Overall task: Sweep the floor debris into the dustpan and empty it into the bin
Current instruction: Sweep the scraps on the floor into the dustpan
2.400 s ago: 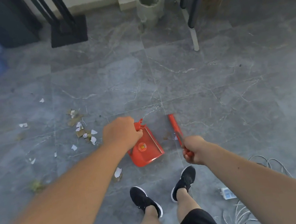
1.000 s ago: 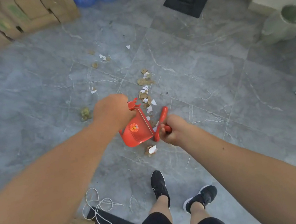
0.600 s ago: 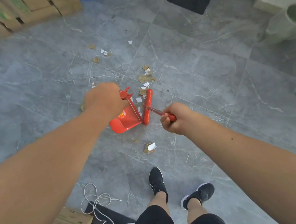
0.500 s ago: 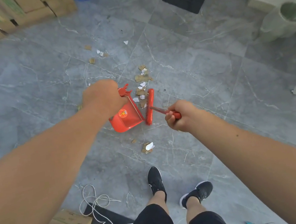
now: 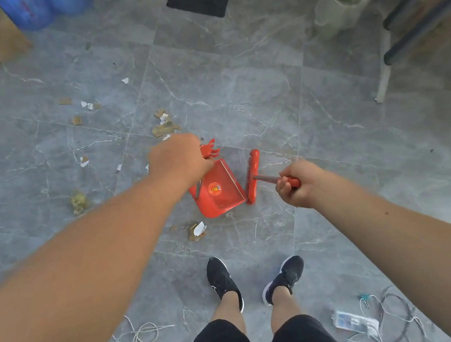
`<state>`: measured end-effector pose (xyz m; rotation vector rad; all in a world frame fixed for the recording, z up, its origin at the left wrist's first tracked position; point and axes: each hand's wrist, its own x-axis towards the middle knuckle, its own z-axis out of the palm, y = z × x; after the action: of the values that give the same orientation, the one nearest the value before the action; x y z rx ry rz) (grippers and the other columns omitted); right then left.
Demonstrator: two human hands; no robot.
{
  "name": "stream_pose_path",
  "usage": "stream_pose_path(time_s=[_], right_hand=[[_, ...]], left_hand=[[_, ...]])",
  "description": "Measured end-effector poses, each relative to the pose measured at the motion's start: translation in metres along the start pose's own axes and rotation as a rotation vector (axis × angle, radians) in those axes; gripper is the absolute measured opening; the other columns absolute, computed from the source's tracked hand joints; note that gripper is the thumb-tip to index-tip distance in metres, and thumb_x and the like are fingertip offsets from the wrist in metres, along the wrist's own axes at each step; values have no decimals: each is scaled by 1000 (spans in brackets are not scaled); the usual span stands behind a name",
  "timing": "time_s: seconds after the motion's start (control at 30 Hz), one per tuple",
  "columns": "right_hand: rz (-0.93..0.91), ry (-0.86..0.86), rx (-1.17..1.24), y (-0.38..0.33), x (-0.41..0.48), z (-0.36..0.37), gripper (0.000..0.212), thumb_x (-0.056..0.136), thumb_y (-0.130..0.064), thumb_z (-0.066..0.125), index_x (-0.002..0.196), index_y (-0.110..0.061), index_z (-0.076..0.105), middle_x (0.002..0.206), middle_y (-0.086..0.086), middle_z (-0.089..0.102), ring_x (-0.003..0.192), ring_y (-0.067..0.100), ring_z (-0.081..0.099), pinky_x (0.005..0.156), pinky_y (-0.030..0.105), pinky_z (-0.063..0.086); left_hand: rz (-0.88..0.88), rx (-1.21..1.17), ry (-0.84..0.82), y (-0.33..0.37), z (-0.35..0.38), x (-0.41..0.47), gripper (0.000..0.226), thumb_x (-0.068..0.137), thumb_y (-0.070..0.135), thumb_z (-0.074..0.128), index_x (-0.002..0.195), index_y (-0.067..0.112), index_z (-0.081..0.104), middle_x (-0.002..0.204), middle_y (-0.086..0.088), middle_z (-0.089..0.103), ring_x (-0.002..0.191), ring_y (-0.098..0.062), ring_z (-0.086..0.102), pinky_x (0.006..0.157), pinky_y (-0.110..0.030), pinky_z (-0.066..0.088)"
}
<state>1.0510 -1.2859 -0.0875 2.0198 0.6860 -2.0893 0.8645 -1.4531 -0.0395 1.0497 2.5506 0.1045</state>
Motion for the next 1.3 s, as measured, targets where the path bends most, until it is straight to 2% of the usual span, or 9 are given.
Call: stream_pose_path(time_s=[0.23, 0.33, 0.43, 0.53, 0.73, 0.83, 1.0, 1.17, 1.3], right_hand=[[22, 57, 73, 11, 4, -89, 13, 95, -1, 36, 92, -6, 48, 61, 3, 37, 48, 5, 35, 29, 11, 31], [2, 89, 63, 27, 12, -102, 35, 91, 0, 36, 113, -10, 61, 58, 0, 35, 39, 5, 31, 30, 13, 32], [-7, 115, 73, 45, 14, -96, 29, 91, 1, 31, 93, -15, 55, 62, 1, 39, 24, 6, 31, 32, 12, 33], [2, 107, 91, 57, 15, -76, 27, 90, 0, 28, 79, -17, 47, 49, 1, 39, 24, 7, 29, 33, 13, 34], [-7, -3, 20, 68, 8, -21, 26, 91, 0, 28, 77, -15, 43, 36, 0, 37, 25, 7, 26, 33, 12, 33], [-19, -51, -27, 70, 8, 5, 28, 89, 4, 27, 75, -14, 42, 46, 1, 36, 28, 7, 28, 33, 12, 32], [15, -170, 14, 66, 11, 44, 29, 89, 5, 28, 74, -16, 41, 62, -5, 31, 51, 5, 25, 35, 9, 26], [76, -286, 20, 64, 16, 79, 18, 93, 0, 33, 87, -10, 47, 62, -4, 27, 39, 4, 32, 27, 13, 30], [95, -324, 8, 62, 14, 105, 16, 94, -1, 34, 85, -12, 41, 68, -2, 28, 35, 4, 38, 27, 12, 30]], left_hand=[[136, 60, -30, 74, 17, 2, 37, 82, 54, 63, 74, 19, 54, 83, -4, 63, 83, -29, 62, 63, -31, 41], [155, 98, -27, 92, 26, 0, 38, 82, 54, 63, 70, 21, 48, 85, -6, 66, 84, -30, 64, 65, -32, 45], [158, 126, -59, 103, 34, -5, 37, 84, 54, 61, 73, 21, 49, 87, -5, 65, 85, -29, 62, 64, -31, 43], [159, 159, -80, 102, 38, -12, 36, 86, 55, 60, 78, 20, 53, 86, -2, 61, 84, -27, 59, 63, -30, 39], [82, 124, -91, 58, 31, -18, 35, 83, 54, 61, 80, 19, 56, 84, -2, 58, 82, -27, 60, 64, -31, 43], [38, 96, -78, 26, 26, -25, 34, 79, 52, 63, 77, 19, 58, 86, -3, 64, 82, -28, 63, 65, -32, 47], [-80, 56, -108, -25, 21, -42, 36, 78, 55, 62, 70, 21, 54, 74, 1, 55, 73, -25, 53, 62, -32, 42], [-174, 64, -75, -77, 16, -61, 36, 81, 51, 62, 67, 23, 46, 71, 2, 51, 75, -27, 56, 64, -32, 41], [-235, 95, -18, -112, 9, -72, 36, 79, 54, 61, 68, 22, 49, 80, 0, 62, 75, -26, 57, 66, -32, 45]])
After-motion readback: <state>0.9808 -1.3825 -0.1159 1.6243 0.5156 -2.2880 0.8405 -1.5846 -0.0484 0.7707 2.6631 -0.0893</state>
